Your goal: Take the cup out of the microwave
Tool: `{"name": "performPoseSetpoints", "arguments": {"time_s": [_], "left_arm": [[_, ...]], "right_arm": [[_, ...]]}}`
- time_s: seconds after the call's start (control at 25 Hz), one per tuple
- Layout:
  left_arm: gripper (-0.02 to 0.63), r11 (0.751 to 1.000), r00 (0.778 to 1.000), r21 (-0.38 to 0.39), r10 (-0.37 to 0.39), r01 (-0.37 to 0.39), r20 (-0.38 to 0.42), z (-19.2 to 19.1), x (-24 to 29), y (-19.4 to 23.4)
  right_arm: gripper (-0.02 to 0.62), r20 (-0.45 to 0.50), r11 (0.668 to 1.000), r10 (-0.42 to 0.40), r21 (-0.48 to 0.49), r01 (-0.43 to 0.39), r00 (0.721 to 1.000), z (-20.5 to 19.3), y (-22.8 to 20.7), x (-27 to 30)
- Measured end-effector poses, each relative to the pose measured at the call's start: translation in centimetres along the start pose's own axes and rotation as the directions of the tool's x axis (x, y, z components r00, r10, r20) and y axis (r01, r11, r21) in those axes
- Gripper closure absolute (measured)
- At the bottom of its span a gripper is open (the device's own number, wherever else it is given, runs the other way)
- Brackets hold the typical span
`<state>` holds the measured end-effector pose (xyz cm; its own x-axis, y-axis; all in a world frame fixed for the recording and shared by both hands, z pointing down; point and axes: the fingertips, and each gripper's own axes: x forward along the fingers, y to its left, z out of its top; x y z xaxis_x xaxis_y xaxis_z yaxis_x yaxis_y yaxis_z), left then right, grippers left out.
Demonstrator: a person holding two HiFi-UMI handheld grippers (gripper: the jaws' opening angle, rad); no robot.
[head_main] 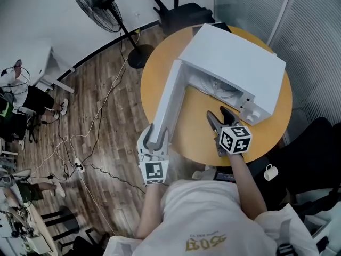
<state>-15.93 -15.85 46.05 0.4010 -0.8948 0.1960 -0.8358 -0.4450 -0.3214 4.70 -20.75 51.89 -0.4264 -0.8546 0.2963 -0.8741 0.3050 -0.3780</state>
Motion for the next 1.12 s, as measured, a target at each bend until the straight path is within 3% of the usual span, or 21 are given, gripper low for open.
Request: {"name": "performPoseSetpoints", "arguments": {"time_s": [0.64, 0.92, 1.04, 1.12], "left_arm": [[0.414, 0.992, 0.991, -0.012, 0.124, -0.125, -0.052, -0.3, 0.1, 1.4], [0.414, 0.992, 0.99, -0.013, 0.126, -0.128, -0.069, -1.1, 0.3, 2.3], [0.41, 0.993, 0.98, -0.075, 0.074, -0.09, -0.186, -4.0, 0.8, 2.3], [0.369, 0.987, 0.968, -0.139, 0.047, -0.083, -0.245, -6.4, 0.7, 1.5]], "right_arm": [[0.342, -0.056, 1.0, 0.01, -0.02, -0.011, 0.998, -0.4, -4.9, 5.8], [0.342, -0.069, 1.0, 0.0, -0.026, -0.002, 0.998, -1.2, -6.0, 8.1], [0.342, -0.067, 1.0, -0.028, -0.013, 0.027, 0.997, -1.2, -6.6, 9.2], [0.342, -0.065, 0.999, -0.039, -0.013, 0.038, 0.997, -1.3, -6.9, 9.8]]}}
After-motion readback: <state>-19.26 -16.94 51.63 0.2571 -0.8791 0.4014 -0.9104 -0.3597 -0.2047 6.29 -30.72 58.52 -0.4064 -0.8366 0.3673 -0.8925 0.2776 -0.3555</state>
